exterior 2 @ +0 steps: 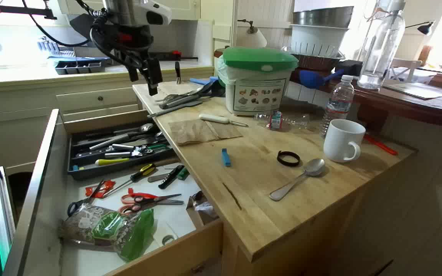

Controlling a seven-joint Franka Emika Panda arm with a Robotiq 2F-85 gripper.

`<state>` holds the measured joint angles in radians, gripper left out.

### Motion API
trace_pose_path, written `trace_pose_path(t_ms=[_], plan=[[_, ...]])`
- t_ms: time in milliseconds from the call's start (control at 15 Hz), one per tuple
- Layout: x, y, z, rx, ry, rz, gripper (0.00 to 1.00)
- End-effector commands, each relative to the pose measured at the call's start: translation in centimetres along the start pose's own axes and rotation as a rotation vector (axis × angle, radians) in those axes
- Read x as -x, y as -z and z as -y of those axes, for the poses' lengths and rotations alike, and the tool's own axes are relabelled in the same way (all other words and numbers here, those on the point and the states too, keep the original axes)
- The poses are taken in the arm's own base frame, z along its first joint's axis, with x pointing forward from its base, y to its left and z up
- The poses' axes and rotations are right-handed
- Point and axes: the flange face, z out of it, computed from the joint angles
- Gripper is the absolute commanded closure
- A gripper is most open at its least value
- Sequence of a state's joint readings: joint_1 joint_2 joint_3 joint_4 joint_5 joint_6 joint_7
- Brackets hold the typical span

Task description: Put the white potato peeler inside the utensil holder in the drawer

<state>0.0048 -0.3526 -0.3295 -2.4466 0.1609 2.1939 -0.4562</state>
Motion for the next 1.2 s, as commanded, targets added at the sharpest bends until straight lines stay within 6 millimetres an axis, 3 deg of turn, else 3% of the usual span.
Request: trace_pose_path(t_ms=[0, 400, 467, 800, 933, 1133], plan=[[0.0, 0.0, 0.0, 0.0, 0.0, 0.001, 0.0], [0.0, 0.0, 0.0, 0.0, 0.0, 0.001, 0.0], [-1.2, 0.6, -0.7, -0.012, -0.116, -0.038, 0.0], [-4.6, 3.7, -3.3, -0.017, -0.359, -0.154, 0.0], [-6.1, 4.1, -4.5, 0.032, -0.455, -0.158, 0.0], [-8.8, 4.2, -4.8, 0.092, -0.596, -0.158, 0.0]])
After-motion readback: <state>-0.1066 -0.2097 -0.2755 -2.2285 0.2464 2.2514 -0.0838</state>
